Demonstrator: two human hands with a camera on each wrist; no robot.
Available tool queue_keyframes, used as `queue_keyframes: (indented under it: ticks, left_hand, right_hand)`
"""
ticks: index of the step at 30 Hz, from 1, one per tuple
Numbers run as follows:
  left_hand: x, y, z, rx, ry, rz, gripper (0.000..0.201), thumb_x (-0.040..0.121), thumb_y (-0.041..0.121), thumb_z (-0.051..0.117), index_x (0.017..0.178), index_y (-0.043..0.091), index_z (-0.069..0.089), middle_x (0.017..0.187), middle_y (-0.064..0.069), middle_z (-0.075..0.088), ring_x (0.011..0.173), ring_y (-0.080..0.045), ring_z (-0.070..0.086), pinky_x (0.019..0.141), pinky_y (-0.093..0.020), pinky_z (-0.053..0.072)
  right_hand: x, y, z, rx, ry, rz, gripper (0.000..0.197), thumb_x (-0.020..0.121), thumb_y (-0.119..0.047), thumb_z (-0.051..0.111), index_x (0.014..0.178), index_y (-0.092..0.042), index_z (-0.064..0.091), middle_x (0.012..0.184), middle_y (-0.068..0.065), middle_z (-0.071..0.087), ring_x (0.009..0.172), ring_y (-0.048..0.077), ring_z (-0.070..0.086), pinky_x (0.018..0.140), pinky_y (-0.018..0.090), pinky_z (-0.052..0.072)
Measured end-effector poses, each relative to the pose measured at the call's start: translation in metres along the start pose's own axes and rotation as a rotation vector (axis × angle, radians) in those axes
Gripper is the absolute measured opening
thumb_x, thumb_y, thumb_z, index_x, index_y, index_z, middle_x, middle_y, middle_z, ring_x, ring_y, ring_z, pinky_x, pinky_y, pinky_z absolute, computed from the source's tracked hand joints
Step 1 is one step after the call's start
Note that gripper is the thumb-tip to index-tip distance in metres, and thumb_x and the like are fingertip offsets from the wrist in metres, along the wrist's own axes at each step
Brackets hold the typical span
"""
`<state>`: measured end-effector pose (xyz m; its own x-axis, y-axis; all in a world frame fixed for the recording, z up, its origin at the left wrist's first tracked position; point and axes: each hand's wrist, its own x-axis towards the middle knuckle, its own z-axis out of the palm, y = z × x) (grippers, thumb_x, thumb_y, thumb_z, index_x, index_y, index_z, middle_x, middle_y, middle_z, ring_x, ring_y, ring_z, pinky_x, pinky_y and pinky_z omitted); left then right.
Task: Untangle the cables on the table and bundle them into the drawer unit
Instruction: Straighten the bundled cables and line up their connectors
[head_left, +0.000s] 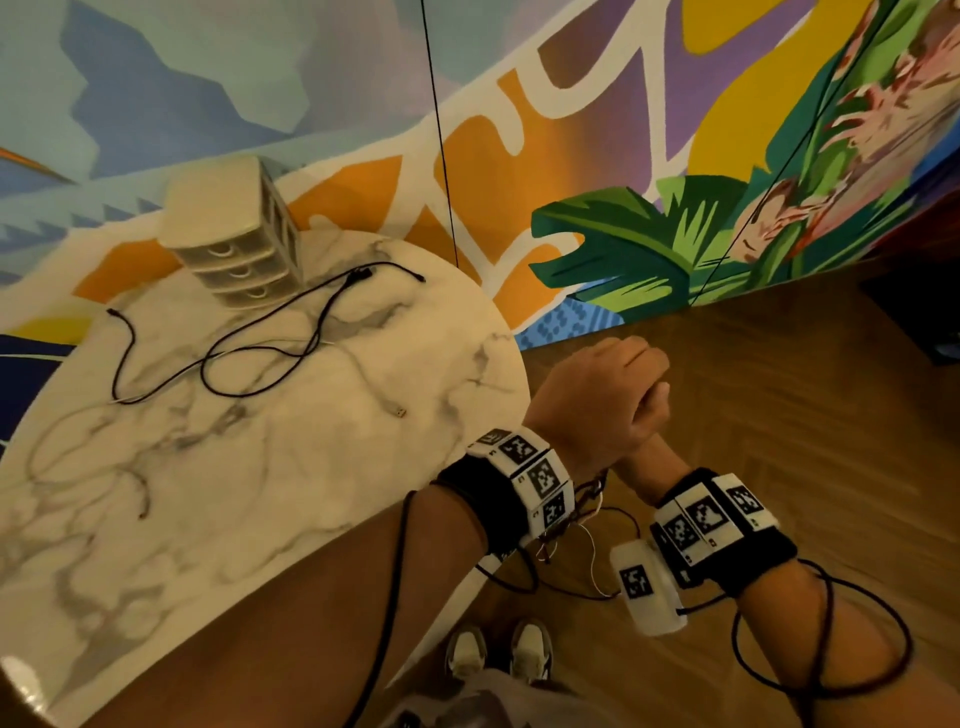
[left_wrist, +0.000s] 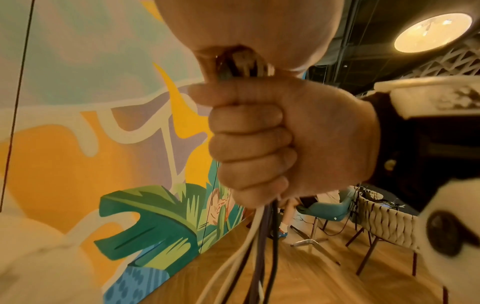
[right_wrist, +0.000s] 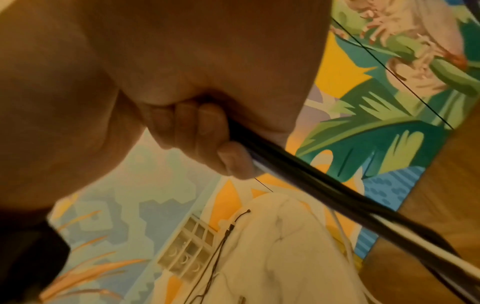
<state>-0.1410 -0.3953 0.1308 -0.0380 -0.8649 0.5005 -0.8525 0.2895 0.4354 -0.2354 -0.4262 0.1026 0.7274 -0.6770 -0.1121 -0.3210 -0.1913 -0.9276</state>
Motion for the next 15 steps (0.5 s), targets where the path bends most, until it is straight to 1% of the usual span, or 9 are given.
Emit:
queue_keyframes:
  ticks: [1, 4, 7, 8, 10, 11, 12, 13, 15]
  left_hand:
    - [-0.005, -0.001, 0.001, 0.004, 0.012, 0.005, 0.02, 0.085, 0.019, 0.047, 0.09, 0.007, 0.062, 0.085, -0.007, 0.062, 0.075, -0.02, 0.056, 0.066, -0.034, 0.049]
    - [-0.014, -0.005, 0.006, 0.04, 0.022, -0.004, 0.019, 0.089, 0.017, 0.046, 0.093, 0.006, 0.062, 0.09, -0.009, 0.064, 0.081, -0.023, 0.059, 0.074, -0.036, 0.049]
    - [-0.022, -0.011, 0.006, 0.102, 0.004, 0.013, 0.024, 0.092, 0.018, 0.044, 0.099, 0.006, 0.063, 0.1, -0.012, 0.066, 0.092, -0.024, 0.061, 0.083, -0.035, 0.048]
    - [-0.025, -0.014, 0.004, 0.105, -0.013, 0.022, 0.026, 0.092, 0.019, 0.043, 0.102, 0.006, 0.063, 0.104, -0.012, 0.066, 0.097, -0.025, 0.061, 0.086, -0.035, 0.047]
    - [-0.031, -0.017, -0.002, 0.065, -0.081, -0.011, 0.032, 0.094, 0.025, 0.041, 0.114, 0.007, 0.06, 0.118, -0.011, 0.063, 0.109, -0.025, 0.058, 0.095, -0.035, 0.044]
    - [-0.033, -0.022, -0.005, 0.028, -0.123, -0.047, 0.036, 0.095, 0.029, 0.04, 0.121, 0.008, 0.055, 0.125, -0.011, 0.059, 0.115, -0.023, 0.055, 0.099, -0.035, 0.041]
    - [-0.036, -0.03, -0.01, -0.014, -0.146, -0.09, 0.04, 0.096, 0.031, 0.04, 0.127, 0.008, 0.051, 0.129, -0.01, 0.056, 0.118, -0.022, 0.052, 0.1, -0.033, 0.039]
    - [-0.039, -0.041, -0.014, -0.055, -0.146, -0.147, 0.042, 0.097, 0.033, 0.04, 0.129, 0.008, 0.049, 0.128, -0.01, 0.056, 0.116, -0.021, 0.052, 0.098, -0.032, 0.039]
    - [-0.055, -0.08, -0.02, -0.096, -0.09, -0.314, 0.042, 0.095, 0.037, 0.038, 0.117, 0.006, 0.056, 0.112, -0.011, 0.06, 0.103, -0.023, 0.054, 0.089, -0.034, 0.043]
  right_hand:
    - [-0.002, 0.0, 0.002, 0.032, 0.022, 0.001, 0.035, 0.088, 0.009, 0.051, 0.076, -0.024, 0.051, 0.065, -0.014, 0.05, 0.065, -0.001, 0.054, 0.06, 0.01, 0.043]
    - [-0.005, 0.003, 0.01, -0.017, -0.029, 0.062, 0.019, 0.091, 0.013, 0.045, 0.099, 0.003, 0.059, 0.078, -0.01, 0.043, 0.076, 0.013, 0.045, 0.068, 0.016, 0.039]
    - [-0.002, 0.012, 0.016, -0.065, -0.06, 0.181, 0.031, 0.093, 0.009, 0.044, 0.096, -0.022, 0.047, 0.083, -0.017, 0.038, 0.078, -0.001, 0.041, 0.073, 0.015, 0.038]
    - [0.001, 0.015, 0.018, -0.074, -0.057, 0.201, 0.03, 0.093, 0.008, 0.046, 0.1, -0.021, 0.048, 0.086, -0.016, 0.041, 0.081, -0.001, 0.043, 0.074, 0.013, 0.039]
    - [0.006, 0.01, 0.028, -0.075, -0.04, 0.212, 0.029, 0.092, 0.008, 0.047, 0.115, -0.01, 0.053, 0.096, -0.001, 0.052, 0.087, 0.01, 0.05, 0.075, 0.014, 0.04]
    - [0.009, 0.007, 0.031, -0.044, -0.024, 0.198, 0.024, 0.093, 0.007, 0.046, 0.106, -0.01, 0.058, 0.094, 0.004, 0.056, 0.084, 0.014, 0.053, 0.07, 0.014, 0.042]
    - [0.012, 0.006, 0.034, -0.014, -0.007, 0.164, 0.025, 0.093, 0.005, 0.046, 0.091, -0.017, 0.058, 0.082, 0.003, 0.057, 0.073, 0.01, 0.055, 0.06, 0.014, 0.043]
    - [0.015, 0.007, 0.036, 0.05, 0.017, 0.167, 0.029, 0.095, 0.001, 0.045, 0.078, -0.02, 0.055, 0.066, -0.002, 0.053, 0.057, 0.004, 0.052, 0.049, 0.015, 0.038]
    - [0.016, 0.013, 0.035, 0.179, 0.072, 0.279, 0.039, 0.098, -0.015, 0.045, 0.058, -0.02, 0.046, 0.045, -0.006, 0.041, 0.036, 0.006, 0.036, 0.045, 0.024, 0.029]
